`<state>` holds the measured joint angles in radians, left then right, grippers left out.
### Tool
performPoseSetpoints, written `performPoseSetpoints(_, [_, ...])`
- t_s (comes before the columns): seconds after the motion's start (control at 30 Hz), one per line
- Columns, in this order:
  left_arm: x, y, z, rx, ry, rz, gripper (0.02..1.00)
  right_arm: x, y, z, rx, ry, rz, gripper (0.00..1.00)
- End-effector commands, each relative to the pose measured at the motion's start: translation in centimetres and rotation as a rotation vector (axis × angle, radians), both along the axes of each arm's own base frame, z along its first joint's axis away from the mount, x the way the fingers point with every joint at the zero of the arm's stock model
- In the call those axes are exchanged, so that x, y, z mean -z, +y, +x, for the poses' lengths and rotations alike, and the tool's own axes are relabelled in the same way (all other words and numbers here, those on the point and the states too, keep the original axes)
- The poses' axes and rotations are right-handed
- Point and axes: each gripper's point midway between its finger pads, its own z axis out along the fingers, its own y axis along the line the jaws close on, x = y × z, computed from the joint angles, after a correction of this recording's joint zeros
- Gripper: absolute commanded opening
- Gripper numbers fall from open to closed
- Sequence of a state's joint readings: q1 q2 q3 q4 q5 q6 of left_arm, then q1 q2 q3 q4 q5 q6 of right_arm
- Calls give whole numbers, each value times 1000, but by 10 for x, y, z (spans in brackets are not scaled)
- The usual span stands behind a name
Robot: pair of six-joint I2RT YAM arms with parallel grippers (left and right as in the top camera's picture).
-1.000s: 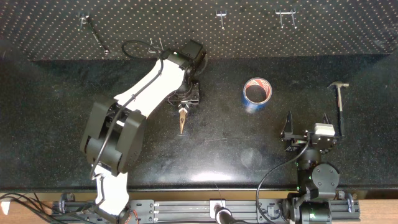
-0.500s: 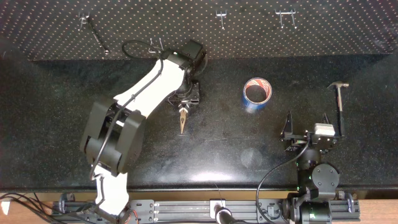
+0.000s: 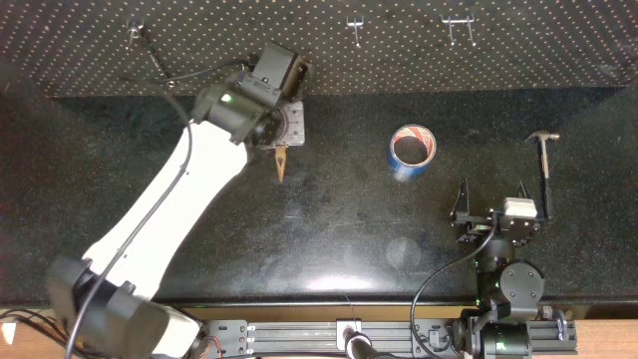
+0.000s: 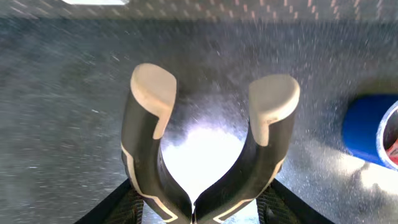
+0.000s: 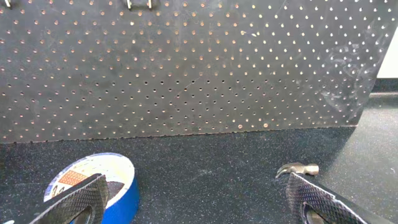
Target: Place Tools Onto Pegboard
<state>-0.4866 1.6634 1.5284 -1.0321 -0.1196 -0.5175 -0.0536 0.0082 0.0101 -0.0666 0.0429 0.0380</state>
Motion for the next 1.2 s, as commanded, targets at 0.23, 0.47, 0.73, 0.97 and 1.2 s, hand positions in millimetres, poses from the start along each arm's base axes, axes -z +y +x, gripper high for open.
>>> performPoseSetpoints(0.23, [-124, 67, -4, -215, -509, 211, 29, 2, 0, 0, -6, 3, -16, 939])
performPoseSetpoints(0.47, [-119, 72, 15, -214, -742, 125, 29, 2, 0, 0, -6, 3, -16, 936])
performPoseSetpoints(0.73, [-124, 76, 53, -205, -860, 179, 29, 2, 0, 0, -6, 3, -16, 936])
performPoseSetpoints(0.97, [-114, 71, 79, -228, -897, 164, 27, 2, 0, 0, -6, 3, -16, 939])
performPoseSetpoints(1.2, [-106, 61, 93, -224, -934, 128, 29, 2, 0, 0, -6, 3, -16, 936])
